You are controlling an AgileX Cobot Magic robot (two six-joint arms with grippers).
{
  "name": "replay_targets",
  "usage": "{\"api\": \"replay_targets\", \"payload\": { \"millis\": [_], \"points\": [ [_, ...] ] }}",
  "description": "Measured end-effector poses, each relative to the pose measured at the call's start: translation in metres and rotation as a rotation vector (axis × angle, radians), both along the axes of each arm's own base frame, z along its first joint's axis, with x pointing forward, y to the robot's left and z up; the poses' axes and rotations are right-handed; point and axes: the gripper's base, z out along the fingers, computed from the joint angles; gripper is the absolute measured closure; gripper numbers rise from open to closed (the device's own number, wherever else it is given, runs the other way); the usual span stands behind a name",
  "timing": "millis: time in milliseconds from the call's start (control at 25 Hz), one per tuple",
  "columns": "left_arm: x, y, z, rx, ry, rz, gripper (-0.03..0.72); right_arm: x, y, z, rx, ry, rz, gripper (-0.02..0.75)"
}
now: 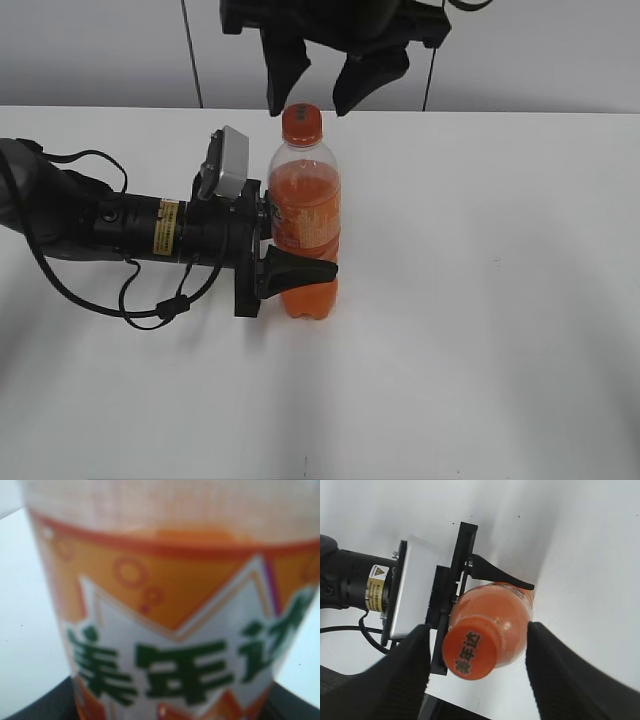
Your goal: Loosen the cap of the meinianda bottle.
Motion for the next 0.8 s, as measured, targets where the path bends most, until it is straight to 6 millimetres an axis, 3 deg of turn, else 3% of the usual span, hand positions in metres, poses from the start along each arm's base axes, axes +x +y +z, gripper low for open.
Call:
{"api": "replay_targets", "payload": {
  "millis": [240,640,800],
  "points": [
    [0.0000,0.0000,-0.0001,0.001,0.000,0.000,0.275,0.0007,0.0060,-0.0098,-0.017,0.016,0.008,0.292],
    [0.0001,-0.0003,-0.0001,0.001,0.000,0.002,0.276,0.0007,0.0061,-0.0099,-0.015,0.019,0.005,0.363],
    [0.0001,-0.0003,-0.0001,0.001,0.000,0.002,0.276,0.0007,0.0061,-0.0099,-0.015,0.019,0.005,0.440]
  ]
}}
